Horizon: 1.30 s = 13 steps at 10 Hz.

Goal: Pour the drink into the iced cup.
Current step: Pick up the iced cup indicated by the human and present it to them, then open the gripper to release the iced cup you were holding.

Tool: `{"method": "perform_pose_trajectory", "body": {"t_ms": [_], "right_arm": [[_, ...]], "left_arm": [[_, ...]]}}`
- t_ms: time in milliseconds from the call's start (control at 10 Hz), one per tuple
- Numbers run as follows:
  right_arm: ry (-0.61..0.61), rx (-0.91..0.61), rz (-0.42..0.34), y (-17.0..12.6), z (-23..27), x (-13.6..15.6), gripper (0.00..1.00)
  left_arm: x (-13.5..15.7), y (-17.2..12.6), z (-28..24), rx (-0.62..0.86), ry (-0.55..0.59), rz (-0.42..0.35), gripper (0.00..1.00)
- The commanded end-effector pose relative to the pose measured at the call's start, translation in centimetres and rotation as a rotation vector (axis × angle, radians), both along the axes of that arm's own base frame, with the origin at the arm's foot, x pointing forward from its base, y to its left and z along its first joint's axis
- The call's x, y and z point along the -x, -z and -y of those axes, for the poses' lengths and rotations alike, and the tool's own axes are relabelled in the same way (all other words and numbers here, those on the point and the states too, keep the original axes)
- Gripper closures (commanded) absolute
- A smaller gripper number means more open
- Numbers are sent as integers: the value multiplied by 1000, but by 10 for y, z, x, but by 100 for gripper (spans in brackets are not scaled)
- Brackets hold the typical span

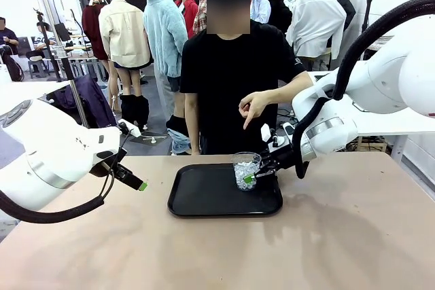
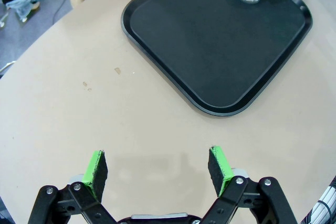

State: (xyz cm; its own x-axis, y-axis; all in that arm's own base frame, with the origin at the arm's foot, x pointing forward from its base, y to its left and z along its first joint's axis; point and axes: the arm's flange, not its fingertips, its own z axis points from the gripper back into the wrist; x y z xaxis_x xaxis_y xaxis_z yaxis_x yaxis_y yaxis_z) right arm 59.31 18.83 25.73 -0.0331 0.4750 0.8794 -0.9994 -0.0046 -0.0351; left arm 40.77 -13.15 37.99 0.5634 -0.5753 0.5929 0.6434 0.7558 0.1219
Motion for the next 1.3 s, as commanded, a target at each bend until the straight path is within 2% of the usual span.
{"method": "perform_pose_trajectory", "body": {"t_ms": [0,300,600,800,1000,1200], "right_arm": [[10,-22,21,8,-3,-1,47],[58,-46,5,-8,11,8,47],[120,-10,64,-40,22,21,47],[115,3,91,-52,22,27,47],[122,4,86,-55,23,31,47],[97,9,71,-59,25,19,47]], "left_arm": [[0,0,0,-8,0,11,0],[0,0,0,-8,0,11,0],[0,0,0,-8,0,11,0],[0,0,0,-8,0,11,0],[0,0,0,-8,0,11,0],[0,0,0,-8,0,11,0]]}}
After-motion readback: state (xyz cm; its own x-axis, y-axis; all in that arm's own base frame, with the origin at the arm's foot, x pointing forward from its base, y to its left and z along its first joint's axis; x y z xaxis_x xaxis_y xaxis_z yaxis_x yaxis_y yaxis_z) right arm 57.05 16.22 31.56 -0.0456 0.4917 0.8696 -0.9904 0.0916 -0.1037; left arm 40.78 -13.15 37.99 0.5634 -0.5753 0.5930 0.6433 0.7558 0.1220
